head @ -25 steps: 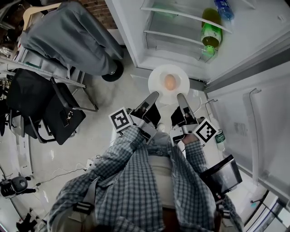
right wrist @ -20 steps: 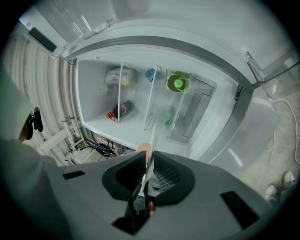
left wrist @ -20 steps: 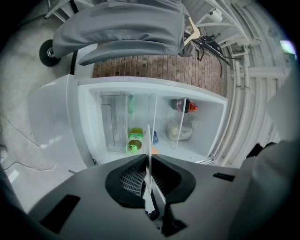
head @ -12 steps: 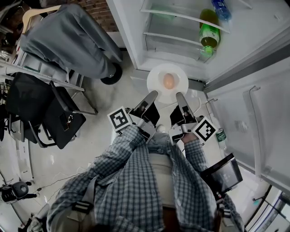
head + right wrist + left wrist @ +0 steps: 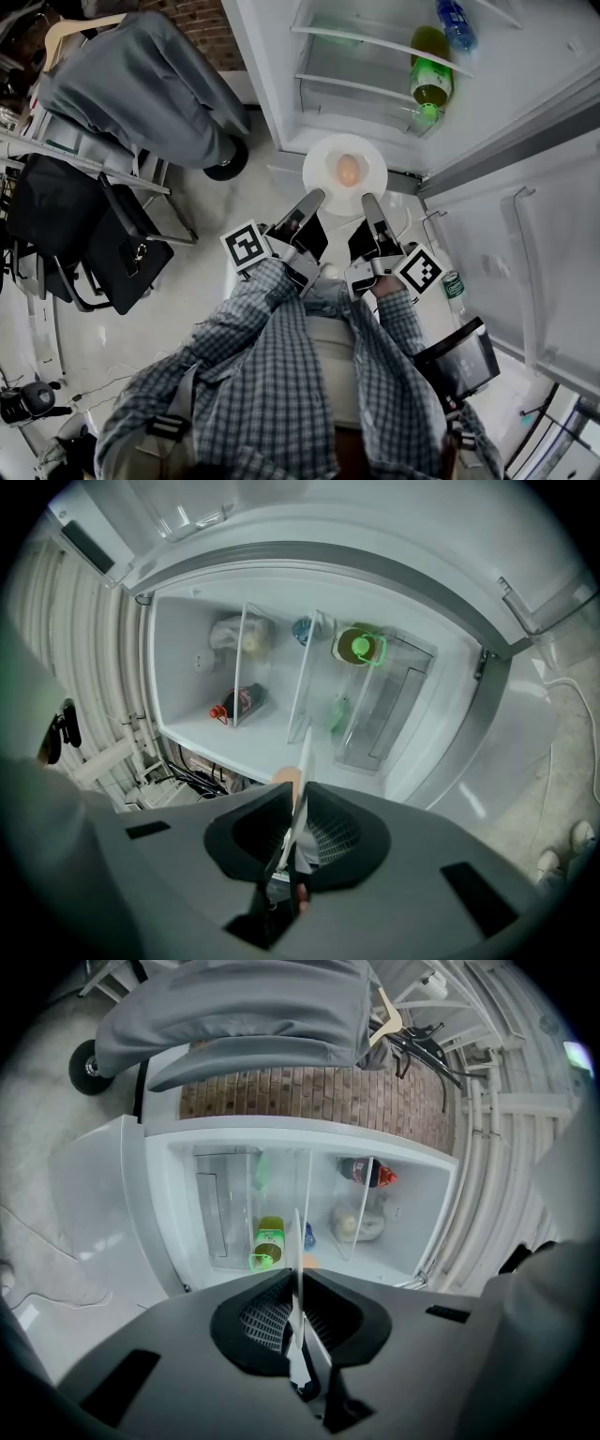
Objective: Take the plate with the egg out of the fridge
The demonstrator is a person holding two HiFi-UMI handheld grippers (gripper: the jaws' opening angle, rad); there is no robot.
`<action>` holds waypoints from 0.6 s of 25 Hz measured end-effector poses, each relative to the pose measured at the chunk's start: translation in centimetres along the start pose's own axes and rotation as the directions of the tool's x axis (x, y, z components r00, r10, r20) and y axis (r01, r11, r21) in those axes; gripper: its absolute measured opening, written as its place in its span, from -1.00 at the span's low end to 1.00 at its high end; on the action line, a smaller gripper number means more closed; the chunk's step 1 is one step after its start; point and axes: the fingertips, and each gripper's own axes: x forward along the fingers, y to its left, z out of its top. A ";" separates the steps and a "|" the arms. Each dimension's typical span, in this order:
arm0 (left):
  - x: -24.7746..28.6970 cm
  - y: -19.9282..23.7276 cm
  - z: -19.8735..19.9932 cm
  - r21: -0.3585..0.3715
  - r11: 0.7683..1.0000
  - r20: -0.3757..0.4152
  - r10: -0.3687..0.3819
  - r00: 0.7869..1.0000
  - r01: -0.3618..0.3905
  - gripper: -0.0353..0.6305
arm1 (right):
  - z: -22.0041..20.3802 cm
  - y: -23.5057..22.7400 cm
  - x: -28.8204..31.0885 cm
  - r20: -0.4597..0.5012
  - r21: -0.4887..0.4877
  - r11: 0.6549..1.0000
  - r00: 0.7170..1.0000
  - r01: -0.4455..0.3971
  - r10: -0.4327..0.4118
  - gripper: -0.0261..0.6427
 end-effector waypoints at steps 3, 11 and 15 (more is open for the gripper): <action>0.2 0.2 0.0 -0.001 1.000 -0.007 0.003 1.000 -0.003 -0.78 | 0.1 -0.2 0.0 0.005 -0.001 1.000 1.000 0.008 -0.008 -0.76; 0.3 0.1 0.1 -0.009 1.000 -0.014 0.006 1.000 -0.006 -0.78 | 0.2 -0.1 0.1 0.011 0.003 1.000 1.000 0.004 -0.004 -0.76; 0.1 0.0 0.0 -0.012 1.000 -0.016 0.009 1.000 -0.009 -0.78 | 0.0 0.0 -0.1 0.009 0.003 1.000 1.000 0.011 -0.011 -0.76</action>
